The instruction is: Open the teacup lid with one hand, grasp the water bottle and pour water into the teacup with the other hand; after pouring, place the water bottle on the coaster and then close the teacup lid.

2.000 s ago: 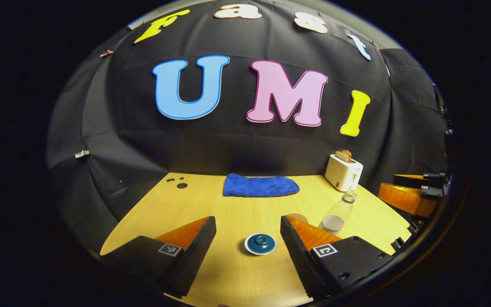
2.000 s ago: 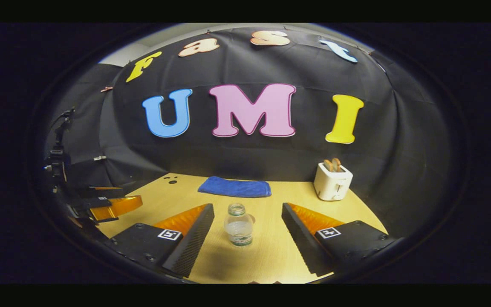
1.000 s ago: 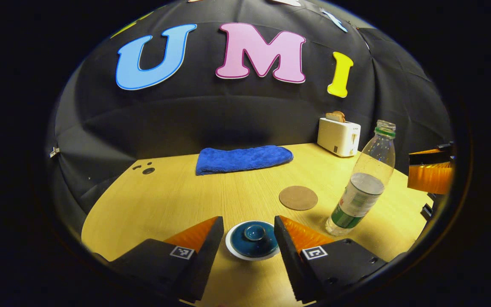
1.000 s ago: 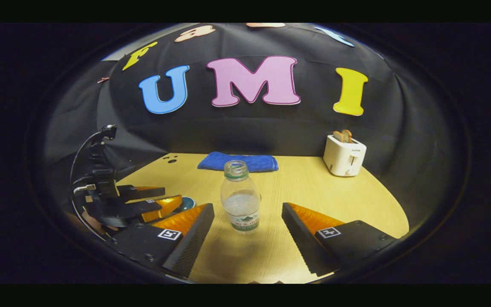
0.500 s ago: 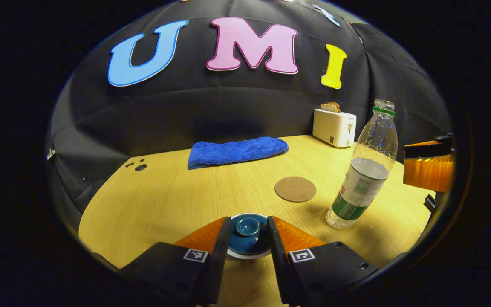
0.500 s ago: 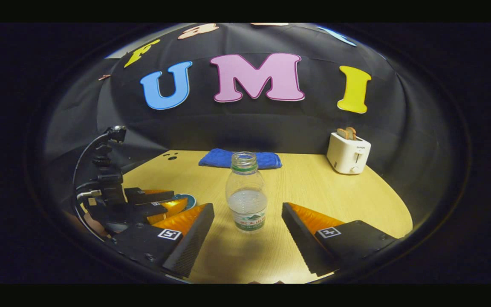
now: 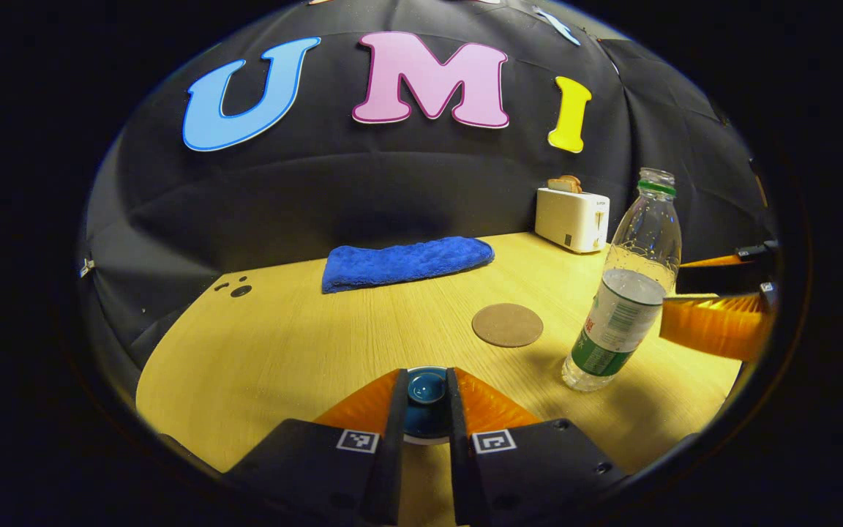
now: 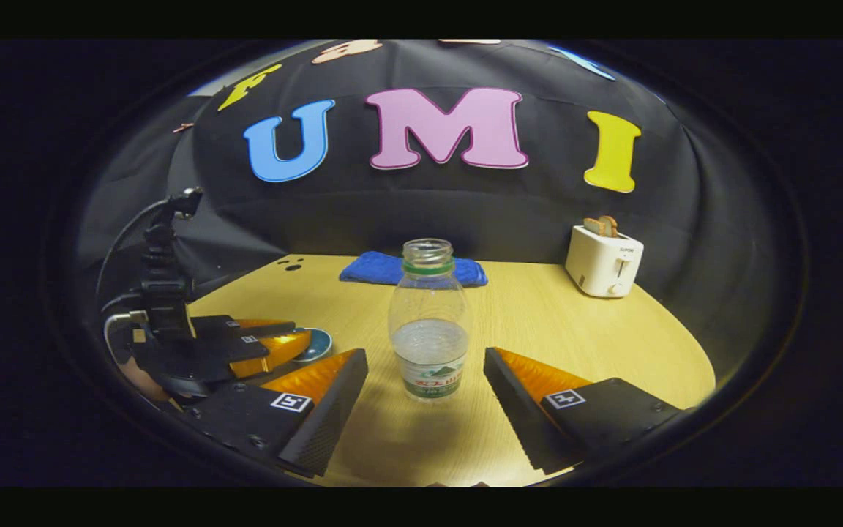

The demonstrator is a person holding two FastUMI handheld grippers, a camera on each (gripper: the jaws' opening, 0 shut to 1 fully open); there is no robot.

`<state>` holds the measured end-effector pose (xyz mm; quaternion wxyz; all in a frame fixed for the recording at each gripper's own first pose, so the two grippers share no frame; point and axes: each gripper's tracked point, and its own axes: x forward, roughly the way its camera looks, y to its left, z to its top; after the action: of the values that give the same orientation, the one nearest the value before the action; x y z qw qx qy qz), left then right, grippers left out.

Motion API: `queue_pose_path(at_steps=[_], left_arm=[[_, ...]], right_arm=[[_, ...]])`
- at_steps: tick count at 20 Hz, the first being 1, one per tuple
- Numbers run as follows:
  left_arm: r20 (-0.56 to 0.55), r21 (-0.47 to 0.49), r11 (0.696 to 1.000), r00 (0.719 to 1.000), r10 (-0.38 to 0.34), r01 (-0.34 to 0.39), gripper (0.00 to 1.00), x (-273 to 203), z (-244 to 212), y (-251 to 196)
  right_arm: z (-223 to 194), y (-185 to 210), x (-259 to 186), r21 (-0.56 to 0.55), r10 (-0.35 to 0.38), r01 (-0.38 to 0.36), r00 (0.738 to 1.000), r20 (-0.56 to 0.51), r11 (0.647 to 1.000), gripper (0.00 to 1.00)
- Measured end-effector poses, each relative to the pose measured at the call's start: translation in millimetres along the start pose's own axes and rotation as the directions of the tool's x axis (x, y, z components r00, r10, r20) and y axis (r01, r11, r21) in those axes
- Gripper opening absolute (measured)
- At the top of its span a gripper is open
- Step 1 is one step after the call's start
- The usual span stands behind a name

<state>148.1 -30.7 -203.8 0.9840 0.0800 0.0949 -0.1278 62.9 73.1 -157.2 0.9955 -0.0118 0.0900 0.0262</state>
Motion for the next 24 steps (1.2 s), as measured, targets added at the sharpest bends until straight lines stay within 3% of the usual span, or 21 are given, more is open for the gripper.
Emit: queue_pose_path(at_steps=[6,10,21,24], left_arm=[[0.032,-0.072,0.997,0.999,0.01,-0.007,0.28,-8,12,9],[0.052,-0.062,0.998,0.998,0.031,-0.027,0.24,-16,18,18],[0.025,-0.065,0.997,0.999,0.043,-0.042,0.28,-27,2,35],[0.013,-0.068,0.997,0.999,0.049,-0.048,0.24,-30,-4,40]], right_arm=[[-8,0,18,-0.004,-0.02,0.02,1.0,0.008,1.0,0.99],[-7,0,31,-0.012,-0.034,0.034,0.999,0.022,0.999,0.99],[-5,-3,51,0.038,-0.104,0.102,0.993,0.05,0.994,1.0],[-3,-5,53,0.037,-0.123,0.121,0.991,0.058,0.992,0.94]])
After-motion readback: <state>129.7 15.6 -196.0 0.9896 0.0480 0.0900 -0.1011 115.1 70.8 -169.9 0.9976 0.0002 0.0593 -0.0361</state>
